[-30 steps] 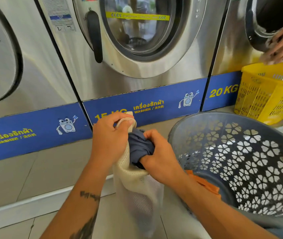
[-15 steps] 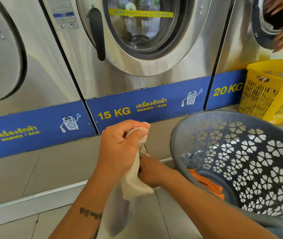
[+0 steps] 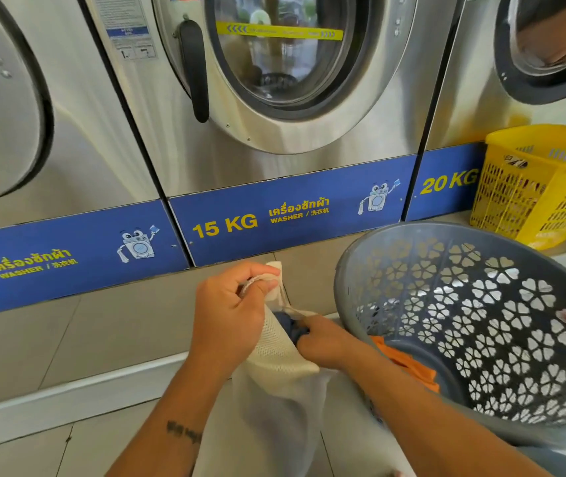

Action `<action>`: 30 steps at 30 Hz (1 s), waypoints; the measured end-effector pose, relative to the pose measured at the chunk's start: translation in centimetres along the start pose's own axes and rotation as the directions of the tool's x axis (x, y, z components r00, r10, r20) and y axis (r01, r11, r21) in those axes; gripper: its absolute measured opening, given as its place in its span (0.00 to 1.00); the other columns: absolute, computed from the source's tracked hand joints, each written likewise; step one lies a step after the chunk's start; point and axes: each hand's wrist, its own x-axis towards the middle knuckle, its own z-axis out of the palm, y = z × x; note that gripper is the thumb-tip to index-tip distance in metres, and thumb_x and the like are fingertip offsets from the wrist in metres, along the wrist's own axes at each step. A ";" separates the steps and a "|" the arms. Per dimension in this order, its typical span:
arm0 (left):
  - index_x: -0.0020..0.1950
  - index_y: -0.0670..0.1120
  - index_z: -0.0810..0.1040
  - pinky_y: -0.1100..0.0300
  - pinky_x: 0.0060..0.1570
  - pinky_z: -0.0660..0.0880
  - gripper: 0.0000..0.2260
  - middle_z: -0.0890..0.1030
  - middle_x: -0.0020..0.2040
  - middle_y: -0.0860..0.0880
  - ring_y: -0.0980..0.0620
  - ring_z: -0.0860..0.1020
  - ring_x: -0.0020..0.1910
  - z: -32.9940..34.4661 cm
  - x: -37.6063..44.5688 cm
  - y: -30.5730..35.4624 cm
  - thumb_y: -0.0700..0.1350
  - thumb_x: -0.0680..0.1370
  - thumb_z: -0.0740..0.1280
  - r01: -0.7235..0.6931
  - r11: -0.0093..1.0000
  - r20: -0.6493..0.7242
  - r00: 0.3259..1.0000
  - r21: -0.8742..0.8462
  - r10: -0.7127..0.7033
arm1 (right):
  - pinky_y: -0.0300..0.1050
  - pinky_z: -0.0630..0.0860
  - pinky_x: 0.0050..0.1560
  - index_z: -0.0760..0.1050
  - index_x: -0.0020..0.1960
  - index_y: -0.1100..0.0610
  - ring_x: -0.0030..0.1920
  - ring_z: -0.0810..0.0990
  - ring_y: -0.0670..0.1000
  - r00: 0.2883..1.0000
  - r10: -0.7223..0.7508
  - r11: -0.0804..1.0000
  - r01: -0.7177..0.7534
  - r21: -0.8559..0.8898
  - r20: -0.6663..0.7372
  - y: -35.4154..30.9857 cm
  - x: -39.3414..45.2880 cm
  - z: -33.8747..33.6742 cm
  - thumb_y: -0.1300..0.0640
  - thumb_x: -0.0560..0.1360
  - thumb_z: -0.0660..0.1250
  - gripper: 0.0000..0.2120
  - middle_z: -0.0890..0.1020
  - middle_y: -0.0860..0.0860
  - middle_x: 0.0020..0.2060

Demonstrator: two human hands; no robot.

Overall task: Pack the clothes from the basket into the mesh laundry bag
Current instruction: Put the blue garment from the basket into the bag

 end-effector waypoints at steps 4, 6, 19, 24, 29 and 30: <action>0.43 0.50 0.86 0.77 0.40 0.70 0.08 0.84 0.39 0.59 0.63 0.79 0.43 -0.4 -0.2 -1.1 0.38 0.75 0.70 -0.005 0.995 0.033 0.999 0.097 0.002 | 0.46 0.74 0.46 0.79 0.54 0.61 0.48 0.78 0.55 0.989 0.108 0.927 -0.066 -0.369 0.096 -0.1 -0.6 0.8 0.57 0.77 0.61 0.12 0.81 0.58 0.49; 0.43 0.51 0.85 0.76 0.38 0.70 0.08 0.83 0.39 0.61 0.62 0.79 0.43 -0.4 -0.1 -1.8 0.39 0.76 0.70 -0.005 0.987 0.066 0.998 0.160 -0.006 | 0.48 0.74 0.49 0.79 0.58 0.61 0.50 0.78 0.56 0.975 0.157 0.902 -0.076 -0.424 0.158 -0.4 -1.2 1.3 0.57 0.78 0.60 0.14 0.81 0.60 0.55; 0.44 0.51 0.84 0.57 0.41 0.77 0.07 0.84 0.41 0.56 0.54 0.80 0.40 3.8 -1.3 -6.6 0.43 0.78 0.67 0.045 0.947 0.173 0.979 0.317 -0.104 | 0.45 0.70 0.35 0.72 0.40 0.52 0.38 0.73 0.54 0.980 0.063 0.889 0.031 -0.458 0.188 -2.0 -5.3 -3.3 0.62 0.76 0.60 0.08 0.76 0.56 0.41; 0.41 0.55 0.82 0.67 0.38 0.72 0.11 0.82 0.39 0.57 0.58 0.78 0.40 5.3 -2.2 -8.3 0.42 0.78 0.65 0.206 0.949 0.186 0.950 0.237 -0.253 | 0.51 0.82 0.47 0.74 0.66 0.55 0.47 0.85 0.57 1.000 -0.007 0.995 0.006 0.097 0.007 -0.7 -7.2 -8.4 0.69 0.78 0.60 0.19 0.82 0.61 0.53; 0.47 0.54 0.85 0.76 0.39 0.67 0.10 0.82 0.45 0.60 0.65 0.77 0.45 6.6 -1.8 -7.7 0.42 0.79 0.65 0.320 0.940 0.199 0.920 0.122 -0.339 | 0.50 0.79 0.55 0.74 0.67 0.55 0.52 0.82 0.58 0.964 0.164 0.946 -0.213 -0.244 -0.209 6.6 -3.2 -13.4 0.65 0.76 0.64 0.20 0.82 0.59 0.58; 0.47 0.55 0.85 0.79 0.40 0.66 0.10 0.82 0.45 0.60 0.66 0.77 0.45 7.0 -1.9 -7.5 0.43 0.79 0.65 0.313 0.943 0.207 0.921 0.117 -0.331 | 0.49 0.75 0.60 0.71 0.71 0.55 0.60 0.79 0.58 0.962 0.224 0.890 -0.267 -0.369 -0.157 8.1 -2.4 -13.4 0.62 0.75 0.66 0.24 0.78 0.58 0.65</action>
